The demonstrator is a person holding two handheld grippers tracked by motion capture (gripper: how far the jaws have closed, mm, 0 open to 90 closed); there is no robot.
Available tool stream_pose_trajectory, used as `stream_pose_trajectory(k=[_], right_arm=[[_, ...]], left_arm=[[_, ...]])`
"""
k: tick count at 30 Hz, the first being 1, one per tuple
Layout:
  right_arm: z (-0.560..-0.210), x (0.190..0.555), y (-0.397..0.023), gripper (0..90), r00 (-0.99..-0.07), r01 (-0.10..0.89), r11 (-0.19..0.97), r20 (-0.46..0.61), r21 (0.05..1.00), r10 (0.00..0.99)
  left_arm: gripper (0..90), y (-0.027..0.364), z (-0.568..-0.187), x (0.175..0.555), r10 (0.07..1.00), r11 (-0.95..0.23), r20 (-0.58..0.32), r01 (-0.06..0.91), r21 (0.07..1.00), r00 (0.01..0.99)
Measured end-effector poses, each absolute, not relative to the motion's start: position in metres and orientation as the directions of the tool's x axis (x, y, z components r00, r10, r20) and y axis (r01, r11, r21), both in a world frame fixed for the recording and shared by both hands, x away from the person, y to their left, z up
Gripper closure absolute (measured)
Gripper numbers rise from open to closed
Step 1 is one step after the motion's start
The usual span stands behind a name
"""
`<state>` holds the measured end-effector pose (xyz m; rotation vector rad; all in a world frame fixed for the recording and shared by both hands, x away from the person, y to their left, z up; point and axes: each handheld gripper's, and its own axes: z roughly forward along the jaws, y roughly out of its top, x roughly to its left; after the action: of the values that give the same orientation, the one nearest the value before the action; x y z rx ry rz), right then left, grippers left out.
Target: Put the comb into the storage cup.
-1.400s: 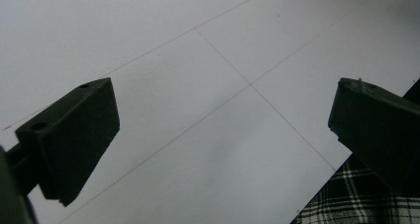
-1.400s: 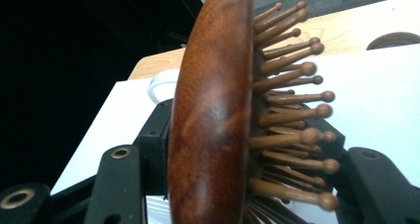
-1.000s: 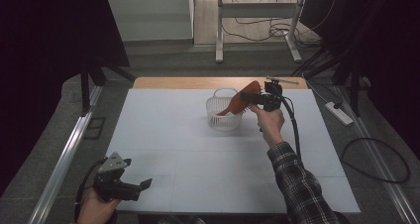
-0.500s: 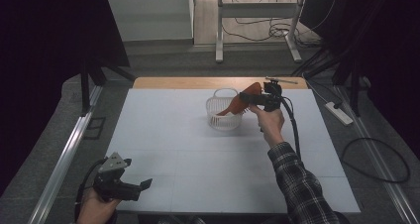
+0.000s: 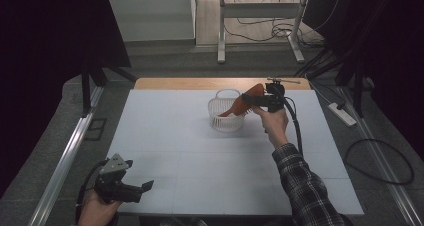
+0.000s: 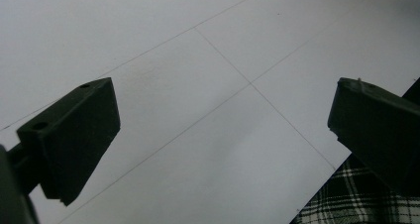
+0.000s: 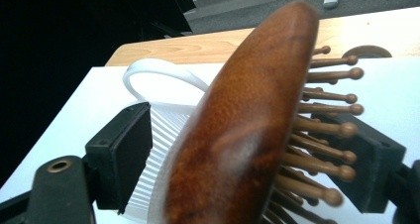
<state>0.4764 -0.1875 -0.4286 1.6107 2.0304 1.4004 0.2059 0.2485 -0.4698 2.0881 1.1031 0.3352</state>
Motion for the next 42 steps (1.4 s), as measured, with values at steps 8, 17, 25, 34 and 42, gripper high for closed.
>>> stream_pose_trajectory(k=[8, 17, 25, 34, 42], right_arm=[[-0.427, 0.476, -0.187, 14.5, -0.406, 0.647, -0.015, 0.361, 0.762, 0.84], [-0.425, 0.474, -0.187, 11.0, -0.434, 0.634, 0.025, 0.328, 0.773, 0.839], [-0.424, 0.472, -0.187, 9.5, -0.452, 0.634, 0.058, 0.308, 0.771, 0.837], [-0.42, 0.468, -0.187, 5.5, -0.486, 0.616, 0.1, 0.277, 0.781, 0.829], [-0.417, 0.465, -0.186, 3.6, -0.503, 0.594, 0.147, 0.222, 0.791, 0.836]], left_arm=[[0.6, 0.248, -0.47, 0.206, 0.796, -0.359, -0.104, 0.603, 0.712, 0.597], [0.6, 0.248, -0.47, 0.206, 0.796, -0.36, -0.103, 0.603, 0.712, 0.597], [0.6, 0.248, -0.47, 0.206, 0.795, -0.363, -0.102, 0.603, 0.71, 0.598], [0.6, 0.248, -0.47, 0.206, 0.796, -0.367, -0.096, 0.602, 0.709, 0.598], [0.6, 0.247, -0.47, 0.206, 0.796, -0.368, -0.094, 0.601, 0.709, 0.597]])
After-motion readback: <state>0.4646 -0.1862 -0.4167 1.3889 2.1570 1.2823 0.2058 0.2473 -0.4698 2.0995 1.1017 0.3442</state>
